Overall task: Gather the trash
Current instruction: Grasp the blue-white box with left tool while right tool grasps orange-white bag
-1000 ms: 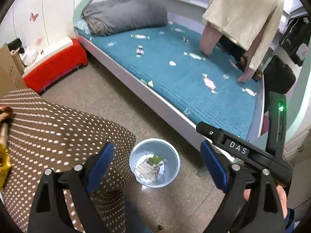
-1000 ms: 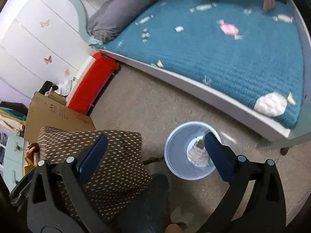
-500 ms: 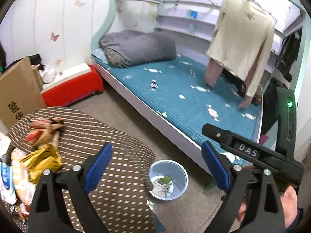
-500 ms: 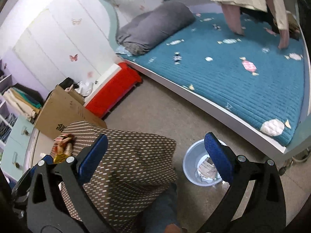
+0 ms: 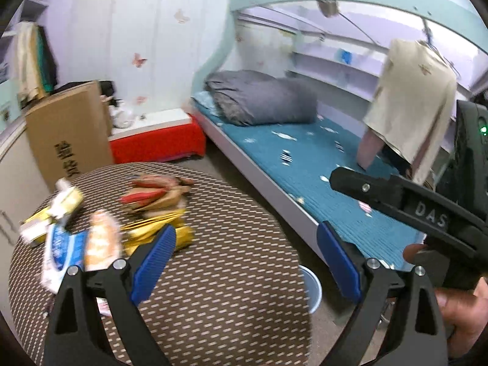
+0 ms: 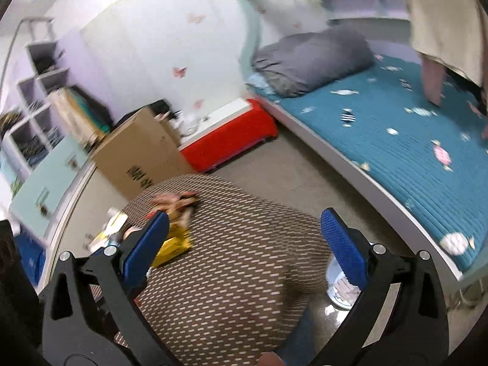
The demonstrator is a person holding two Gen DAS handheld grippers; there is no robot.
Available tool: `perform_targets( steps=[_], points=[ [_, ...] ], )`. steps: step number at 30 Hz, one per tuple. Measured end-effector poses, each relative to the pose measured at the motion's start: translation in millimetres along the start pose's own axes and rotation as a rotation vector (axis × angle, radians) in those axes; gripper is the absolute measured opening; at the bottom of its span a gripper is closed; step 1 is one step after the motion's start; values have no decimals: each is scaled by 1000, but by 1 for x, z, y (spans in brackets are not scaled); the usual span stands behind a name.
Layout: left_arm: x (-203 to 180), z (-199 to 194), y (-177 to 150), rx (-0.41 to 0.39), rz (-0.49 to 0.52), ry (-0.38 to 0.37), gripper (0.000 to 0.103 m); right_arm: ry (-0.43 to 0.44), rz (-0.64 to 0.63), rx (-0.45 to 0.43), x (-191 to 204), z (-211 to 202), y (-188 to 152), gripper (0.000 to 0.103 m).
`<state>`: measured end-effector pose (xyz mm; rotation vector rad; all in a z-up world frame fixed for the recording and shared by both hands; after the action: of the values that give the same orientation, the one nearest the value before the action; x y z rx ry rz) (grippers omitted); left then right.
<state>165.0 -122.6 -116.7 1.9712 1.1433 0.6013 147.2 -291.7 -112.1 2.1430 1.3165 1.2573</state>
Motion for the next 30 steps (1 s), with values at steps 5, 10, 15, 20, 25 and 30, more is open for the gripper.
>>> perform_targets(
  steps=[5,10,15,20,25,30],
  points=[
    [43,-20,-18,0,-60,91,91,52,-102,58,48,19,-21,97],
    [90,-37,-39,5,-128,179,91,115,-183,126,94,41,-44,97],
    [134,-52,-58,7,-188,260,91,143,-228,176,125,62,-61,97],
    [173,-55,-76,22,-230,335,91,164,-273,216,153,80,-74,97],
    [205,-42,-93,65,-269,379,91,203,-298,274,170,101,-90,97],
    [231,-16,-108,127,-274,393,91,207,-306,340,180,133,-108,91]
  ],
)
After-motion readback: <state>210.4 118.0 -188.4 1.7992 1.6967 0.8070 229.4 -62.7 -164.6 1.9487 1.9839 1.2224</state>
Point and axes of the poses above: each gripper's, at about its wrist camera, not at the fingertips, and z roughly the way its jaws point, x to its left, y to its top, the point moved 2 cm from there along z, roughly the way its jaws point, and after that the axes turned 10 degrees about z, right-handed, at the moved point
